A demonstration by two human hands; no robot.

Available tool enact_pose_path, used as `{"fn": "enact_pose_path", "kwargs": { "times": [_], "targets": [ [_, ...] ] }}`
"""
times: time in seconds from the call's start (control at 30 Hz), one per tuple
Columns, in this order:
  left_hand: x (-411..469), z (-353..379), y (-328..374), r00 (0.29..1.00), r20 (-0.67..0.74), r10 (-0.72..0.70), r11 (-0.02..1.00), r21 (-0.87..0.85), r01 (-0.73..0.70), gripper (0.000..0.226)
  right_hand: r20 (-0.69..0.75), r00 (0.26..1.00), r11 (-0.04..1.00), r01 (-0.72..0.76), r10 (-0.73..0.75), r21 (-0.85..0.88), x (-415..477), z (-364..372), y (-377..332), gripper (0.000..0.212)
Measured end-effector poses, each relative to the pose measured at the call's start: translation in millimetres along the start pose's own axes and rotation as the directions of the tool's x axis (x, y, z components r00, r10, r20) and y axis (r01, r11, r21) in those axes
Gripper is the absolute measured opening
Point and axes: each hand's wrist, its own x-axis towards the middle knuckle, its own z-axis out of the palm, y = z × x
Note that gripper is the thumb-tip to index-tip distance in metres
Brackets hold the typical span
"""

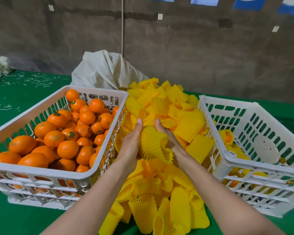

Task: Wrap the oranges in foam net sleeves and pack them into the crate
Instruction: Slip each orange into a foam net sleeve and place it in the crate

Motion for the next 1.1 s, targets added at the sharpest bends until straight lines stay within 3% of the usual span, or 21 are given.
{"fn": "enact_pose_path", "kwargs": {
  "times": [0.1,0.2,0.23,0.33,0.4,0.47,0.57,0.7,0.83,0.97,1.1],
  "targets": [
    [-1,-1,-2,0.999,-0.044,0.032,0.998,0.06,-0.029,0.057,-0.047,0.999,0.999,0.016,-0.014,0.031,2,0,8,0.059],
    [2,2,-9,0.993,-0.062,0.101,0.995,0.027,-0.099,0.032,-0.157,0.986,0.958,-0.003,0.05,0.287,3,0,9,0.03],
    [2,5,-12,0.979,-0.1,0.178,0.981,0.094,-0.169,0.029,-0.181,0.978,0.927,-0.027,0.101,0.375,3,1,8,0.028],
    [6,11,-16,0.848,-0.217,0.483,0.847,0.363,-0.389,0.039,-0.221,0.966,0.927,-0.042,0.133,0.374,1,3,8,0.032],
    [9,13,-13,0.804,-0.25,0.539,0.823,0.362,-0.439,0.041,-0.194,0.974,0.929,-0.037,0.115,0.368,-3,5,7,0.044],
    [12,14,-12,0.83,-0.221,0.512,0.845,0.303,-0.441,0.046,-0.059,0.987,0.862,-0.103,0.152,0.497,-4,2,6,0.058],
    [14,10,-12,0.893,-0.163,0.419,0.904,0.171,-0.393,0.056,0.08,0.989,0.795,-0.15,0.127,0.587,-5,-4,5,0.046],
    [14,0,-17,0.932,0.002,0.362,0.926,0.111,-0.36,0.052,0.061,0.982,0.738,-0.173,0.177,0.652,-8,-3,6,0.036],
    [8,-1,-18,0.92,0.072,0.386,0.912,0.122,-0.392,0.073,0.084,0.97,0.638,-0.214,0.228,0.74,-13,0,10,0.037],
    [15,-2,-21,0.932,0.065,0.357,0.926,0.106,-0.363,0.055,0.091,0.981,0.598,-0.176,0.169,0.782,-16,-1,14,0.027],
    [15,0,-25,0.919,0.109,0.378,0.914,0.111,-0.389,0.053,0.121,0.992,0.626,-0.124,0.048,0.77,-18,-1,19,0.041]
  ]
}}
